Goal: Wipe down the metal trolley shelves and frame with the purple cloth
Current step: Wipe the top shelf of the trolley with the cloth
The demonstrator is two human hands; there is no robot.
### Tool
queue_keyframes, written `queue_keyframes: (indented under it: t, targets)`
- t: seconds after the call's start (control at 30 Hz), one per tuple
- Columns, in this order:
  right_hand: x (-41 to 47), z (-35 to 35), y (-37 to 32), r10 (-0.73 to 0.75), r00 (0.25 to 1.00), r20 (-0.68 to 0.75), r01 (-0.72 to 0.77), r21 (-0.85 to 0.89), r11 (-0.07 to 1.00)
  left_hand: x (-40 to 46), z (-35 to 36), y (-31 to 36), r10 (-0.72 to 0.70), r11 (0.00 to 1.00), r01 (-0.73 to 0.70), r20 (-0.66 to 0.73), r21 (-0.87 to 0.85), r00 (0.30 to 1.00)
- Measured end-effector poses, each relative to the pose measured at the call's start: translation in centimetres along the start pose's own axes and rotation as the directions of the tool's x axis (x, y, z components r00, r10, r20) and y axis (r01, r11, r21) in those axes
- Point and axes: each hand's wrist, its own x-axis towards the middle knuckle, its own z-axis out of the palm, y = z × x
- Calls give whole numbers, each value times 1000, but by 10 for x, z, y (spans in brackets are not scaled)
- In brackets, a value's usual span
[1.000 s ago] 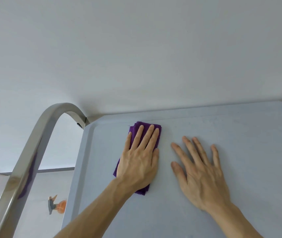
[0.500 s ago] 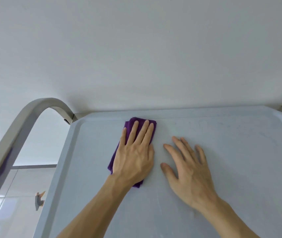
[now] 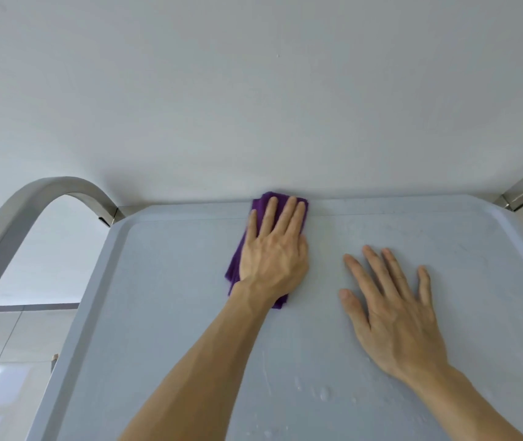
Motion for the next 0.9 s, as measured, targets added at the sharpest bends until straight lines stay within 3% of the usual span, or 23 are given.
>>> queue_keyframes:
  t: [0.13, 0.33, 0.4, 0.53, 0.6, 0.77, 0.9]
  targets:
    - [0, -1, 0, 4, 999, 43, -3, -23, 1000, -14, 1, 20, 100, 995, -100, 24, 28, 995]
    - [0, 3, 3, -7, 999, 39, 8, -17, 1000, -116, -9, -15, 142, 989, -143, 36, 27, 989]
    - [0, 5, 3, -13, 999, 35, 13, -9, 1000, -123, -17, -42, 70, 997, -71, 41, 41, 997]
    - [2, 6, 2, -13, 1000, 25, 13, 4, 1000, -71, -25, -65, -277, 960, 278, 17, -19, 961]
    - [2, 6, 3, -13, 1000, 24, 13, 5, 1000, -46, -21, -53, -327, 945, 327, 27, -8, 945]
    - [0, 6, 3, 5, 999, 37, -6, 3, 1000, -74, -10, -2, -57, 995, 53, 43, 79, 997]
    - [-2, 5, 4, 4, 1000, 29, -5, 15, 1000, -147, -8, 16, 180, 981, -184, 69, 62, 981]
